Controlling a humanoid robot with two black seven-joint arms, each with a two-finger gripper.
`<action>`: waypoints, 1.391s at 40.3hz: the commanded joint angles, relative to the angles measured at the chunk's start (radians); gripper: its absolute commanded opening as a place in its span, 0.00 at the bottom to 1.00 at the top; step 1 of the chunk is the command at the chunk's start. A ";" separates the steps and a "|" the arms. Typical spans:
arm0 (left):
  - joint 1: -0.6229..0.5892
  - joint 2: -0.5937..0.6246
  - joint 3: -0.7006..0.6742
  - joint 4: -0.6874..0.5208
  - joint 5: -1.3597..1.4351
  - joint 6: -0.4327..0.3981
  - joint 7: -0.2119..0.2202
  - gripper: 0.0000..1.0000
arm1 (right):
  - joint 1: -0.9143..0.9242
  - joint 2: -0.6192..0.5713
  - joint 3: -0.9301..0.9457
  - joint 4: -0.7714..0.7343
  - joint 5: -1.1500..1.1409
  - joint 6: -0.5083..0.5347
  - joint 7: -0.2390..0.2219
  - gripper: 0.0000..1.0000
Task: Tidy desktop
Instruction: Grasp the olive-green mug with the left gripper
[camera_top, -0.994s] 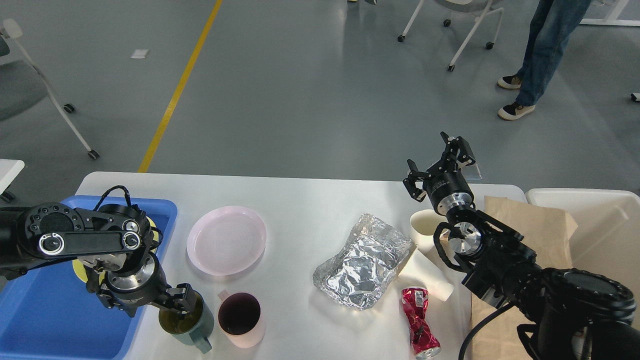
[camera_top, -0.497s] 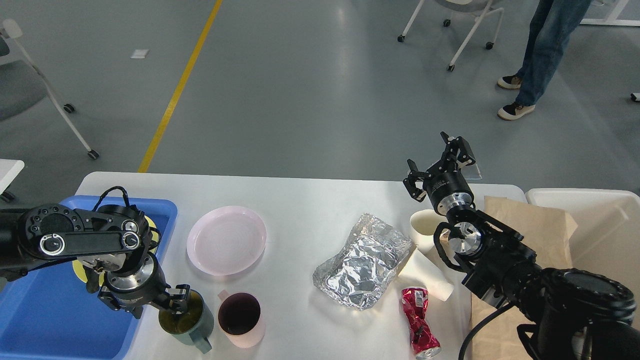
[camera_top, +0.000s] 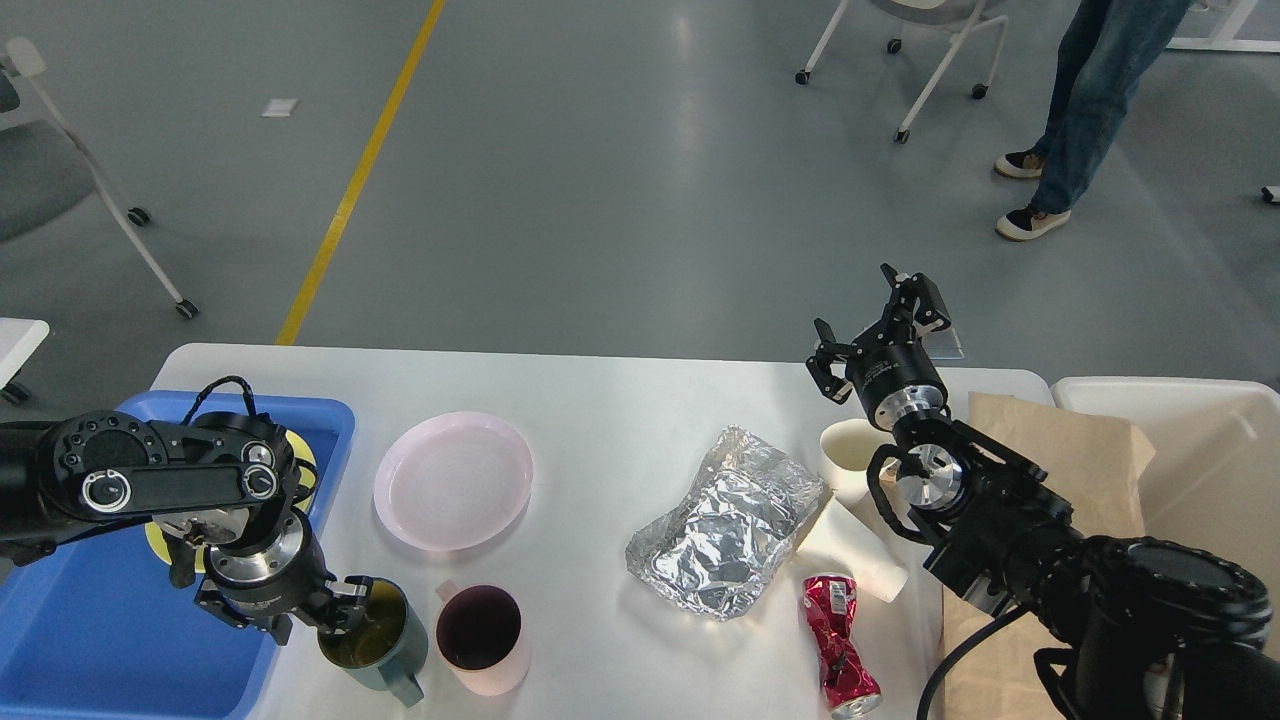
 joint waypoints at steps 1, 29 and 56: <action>0.006 0.002 -0.001 0.002 0.000 -0.006 0.000 0.32 | 0.000 0.000 0.000 0.001 0.000 0.000 0.000 1.00; 0.038 0.005 -0.054 0.012 -0.015 -0.093 0.064 0.00 | 0.000 0.000 0.000 -0.001 0.000 0.000 0.000 1.00; -0.037 0.141 -0.121 -0.021 -0.098 -0.214 0.092 0.00 | 0.000 0.000 0.000 -0.001 0.000 0.000 0.000 1.00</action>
